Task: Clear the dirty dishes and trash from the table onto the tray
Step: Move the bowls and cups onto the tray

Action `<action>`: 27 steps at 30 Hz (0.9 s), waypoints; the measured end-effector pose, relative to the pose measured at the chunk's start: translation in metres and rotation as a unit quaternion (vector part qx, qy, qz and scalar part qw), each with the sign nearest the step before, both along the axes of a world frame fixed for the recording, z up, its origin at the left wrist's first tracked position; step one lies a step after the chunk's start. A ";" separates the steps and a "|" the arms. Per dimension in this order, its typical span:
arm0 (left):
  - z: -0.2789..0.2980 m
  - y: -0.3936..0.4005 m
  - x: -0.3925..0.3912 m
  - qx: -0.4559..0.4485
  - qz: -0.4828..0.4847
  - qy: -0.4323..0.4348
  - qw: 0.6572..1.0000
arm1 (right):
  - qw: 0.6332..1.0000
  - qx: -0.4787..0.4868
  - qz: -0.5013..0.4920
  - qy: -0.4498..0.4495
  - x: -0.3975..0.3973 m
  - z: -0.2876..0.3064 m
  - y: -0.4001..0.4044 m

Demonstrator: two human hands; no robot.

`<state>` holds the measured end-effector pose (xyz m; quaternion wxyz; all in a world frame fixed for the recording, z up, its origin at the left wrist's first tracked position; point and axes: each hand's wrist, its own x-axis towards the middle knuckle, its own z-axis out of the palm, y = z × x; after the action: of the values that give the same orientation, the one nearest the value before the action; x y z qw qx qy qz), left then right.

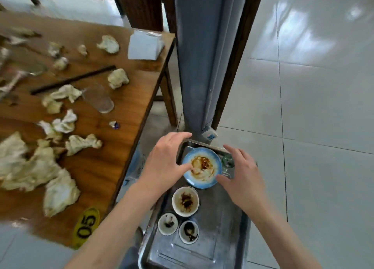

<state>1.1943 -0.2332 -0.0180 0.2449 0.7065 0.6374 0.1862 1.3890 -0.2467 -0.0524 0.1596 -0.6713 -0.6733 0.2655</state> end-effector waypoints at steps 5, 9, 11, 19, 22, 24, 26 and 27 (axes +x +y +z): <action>0.055 -0.017 -0.062 0.044 0.052 0.011 0.998 | 0.999 0.008 0.035 0.010 -0.056 0.052 -0.006; 0.082 -0.033 -0.133 0.055 0.081 0.015 0.995 | 0.998 0.025 0.065 0.008 -0.114 0.088 -0.015; 0.089 -0.040 -0.172 0.052 0.091 0.015 0.994 | 0.997 0.028 0.076 0.007 -0.145 0.101 -0.020; 0.103 -0.078 -0.330 0.022 0.112 0.023 0.993 | 0.997 0.046 0.060 0.009 -0.283 0.128 -0.048; 0.106 -0.081 -0.380 0.006 0.124 0.024 0.992 | 0.997 0.038 0.061 0.008 -0.330 0.129 -0.051; 0.107 -0.076 -0.403 0.008 0.123 0.019 0.992 | 0.997 0.032 0.065 0.004 -0.353 0.128 -0.049; 0.107 -0.066 -0.420 0.017 0.121 0.015 0.992 | 0.997 0.027 0.067 -0.004 -0.372 0.127 -0.041; 0.107 -0.059 -0.427 0.020 0.119 0.014 0.993 | 0.997 0.026 0.067 -0.010 -0.380 0.125 -0.036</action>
<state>0.7678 -0.2918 0.0887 0.1977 0.6331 0.7162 0.2171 1.0093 -0.2825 0.0730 0.1521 -0.6227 -0.7254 0.2510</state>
